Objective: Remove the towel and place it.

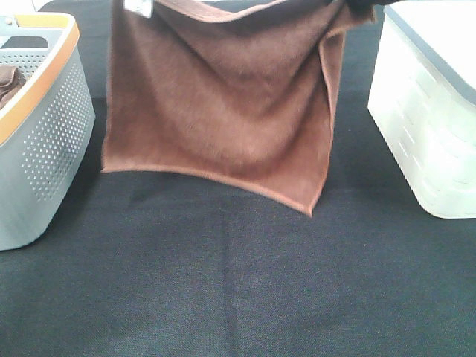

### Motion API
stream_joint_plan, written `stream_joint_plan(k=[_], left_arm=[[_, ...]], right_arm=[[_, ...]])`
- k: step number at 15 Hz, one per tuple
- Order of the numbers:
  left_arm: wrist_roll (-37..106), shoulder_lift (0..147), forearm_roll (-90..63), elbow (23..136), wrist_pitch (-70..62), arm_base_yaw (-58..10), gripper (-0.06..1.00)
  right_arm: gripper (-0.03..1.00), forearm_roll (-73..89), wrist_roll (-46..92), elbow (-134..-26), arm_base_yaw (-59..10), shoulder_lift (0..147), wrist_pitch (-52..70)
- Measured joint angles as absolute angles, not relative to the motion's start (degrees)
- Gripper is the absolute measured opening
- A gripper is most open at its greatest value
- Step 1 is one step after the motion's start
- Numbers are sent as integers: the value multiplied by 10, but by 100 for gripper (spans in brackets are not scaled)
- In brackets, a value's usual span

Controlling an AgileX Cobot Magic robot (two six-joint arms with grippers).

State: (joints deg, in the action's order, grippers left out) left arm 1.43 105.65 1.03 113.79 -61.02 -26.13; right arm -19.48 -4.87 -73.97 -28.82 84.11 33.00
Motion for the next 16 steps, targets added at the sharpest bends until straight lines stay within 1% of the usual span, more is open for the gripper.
stream_joint_plan(k=[2, 3, 5, 7, 10, 12, 14, 16], left_arm=[[14, 1081, 46, 1138, -528, -261, 0], [14, 1095, 70, 1138, -460, -261, 0], [14, 1114, 112, 1138, -370, -261, 0], [14, 1136, 151, 1138, -288, -261, 0], [14, 1188, 201, 1138, -165, -260, 0], [14, 1223, 203, 1138, -113, -245, 0], [14, 1239, 203, 1138, -107, -234, 0], [-5, 1262, 196, 1137, -125, -221, 0]], right_arm=[[0, -276, -87, -740, -288, 871, 255], [0, -341, -114, -740, -288, 895, 194], [0, -425, -162, -740, -277, 925, 110], [0, -467, -205, -749, -238, 956, 18], [0, -447, -222, -791, -167, 1018, -136], [0, -414, -222, -811, -151, 1060, -167], [0, -401, -223, -812, -148, 1077, -165], [0, -390, -235, -813, -148, 1107, -124]])
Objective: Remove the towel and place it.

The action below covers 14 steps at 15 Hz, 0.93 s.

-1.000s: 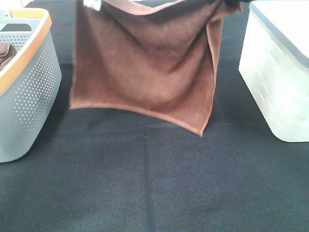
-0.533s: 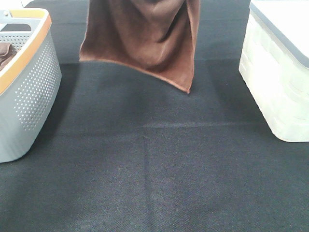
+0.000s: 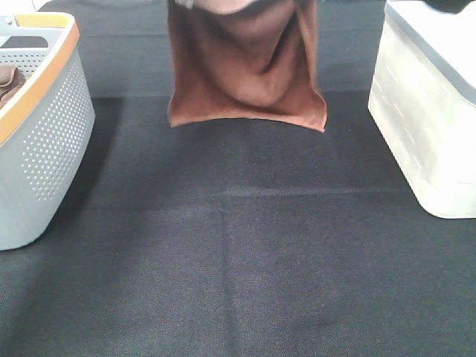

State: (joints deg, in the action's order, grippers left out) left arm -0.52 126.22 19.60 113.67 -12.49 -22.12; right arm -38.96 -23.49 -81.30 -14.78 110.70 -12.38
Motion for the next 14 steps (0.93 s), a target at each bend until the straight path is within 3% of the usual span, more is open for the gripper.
stream_joint_plan(k=[7, 10, 14], left_arm=[[-34, 1273, 92, 1137, -425, -221, 0], [-34, 1273, 55, 1137, -521, -221, 0], [-33, 1273, 13, 1137, -642, -221, 0]], right_arm=[[0, -351, -280, -813, -179, 1120, 107], [0, -312, -203, -813, -215, 1117, 217], [0, -107, -44, -813, -222, 1117, 354]])
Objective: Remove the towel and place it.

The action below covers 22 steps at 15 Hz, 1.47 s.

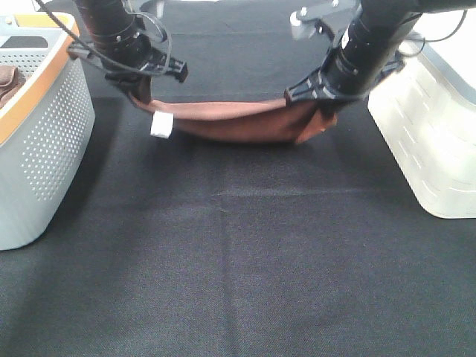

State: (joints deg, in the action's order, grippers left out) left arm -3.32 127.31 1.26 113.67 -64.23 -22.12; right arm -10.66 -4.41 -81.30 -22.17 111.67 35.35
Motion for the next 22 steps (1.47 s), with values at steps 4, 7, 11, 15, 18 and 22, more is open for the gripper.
stream_joint_plan(k=[4, 7, 11, 15, 18, 22], left_arm=[[-16, 1273, -22, 1137, -691, -221, 0], [-14, 1272, -49, 1117, -692, -230, 0], [-13, 1269, -55, 1028, -693, -283, 0], [-13, 1226, -24, 937, -694, -304, 0], [-13, 1201, -18, 889, -694, -305, 0], [-13, 1200, -18, 866, -693, -306, 0]], right_arm=[[0, -44, 0, -813, -222, 1117, 447], [0, -40, 3, -814, -222, 1117, 537], [0, -15, 10, -815, -222, 1117, 634], [0, 23, 29, -815, -222, 1116, 687], [0, 26, 33, -815, -222, 1114, 693], [0, 28, 33, -815, -222, 1111, 693]])
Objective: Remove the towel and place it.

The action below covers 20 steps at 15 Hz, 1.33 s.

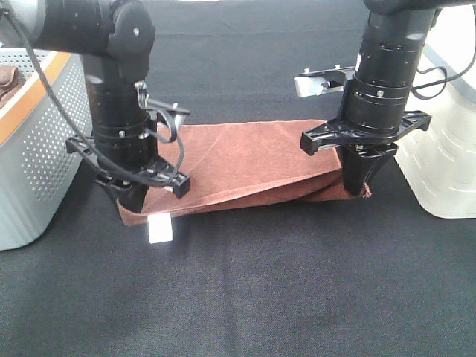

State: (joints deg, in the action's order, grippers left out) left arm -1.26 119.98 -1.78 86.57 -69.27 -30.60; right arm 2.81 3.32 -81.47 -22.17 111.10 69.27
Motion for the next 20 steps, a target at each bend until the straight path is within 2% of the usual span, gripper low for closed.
stream_joint_plan(k=[3, 4, 6, 7, 8, 9, 10, 13, 18, 20], left_arm=[[-13, 1200, -10, 853, -690, -306, 1], [-13, 1200, -7, 853, -690, -306, 8], [-13, 1200, 0, 853, -691, -306, 32], [-13, 1200, 0, 853, -691, -306, 32], [-13, 1200, 0, 853, -693, -306, 47], [-11, 1200, 0, 853, -693, -306, 52], [-6, 1200, 0, 853, -693, -306, 55], [0, 1200, 0, 853, -693, -306, 56], [0, 1196, 0, 885, -695, -306, 56], [0, 1159, 6, 924, -694, -306, 56]], right_arm=[[0, 42, 34, -815, -222, 1111, 693], [5, 42, 34, -815, -222, 1111, 693], [28, 42, 34, -815, -222, 1111, 693], [28, 42, 34, -815, -222, 1111, 693], [40, 42, 34, -815, -222, 1111, 693], [55, 42, 34, -815, -222, 1111, 693], [61, 42, 34, -815, -222, 1111, 694], [66, 42, 34, -815, -222, 1111, 695], [66, 52, 34, -815, -222, 1095, 695], [66, 57, 34, -815, -222, 1048, 695]])
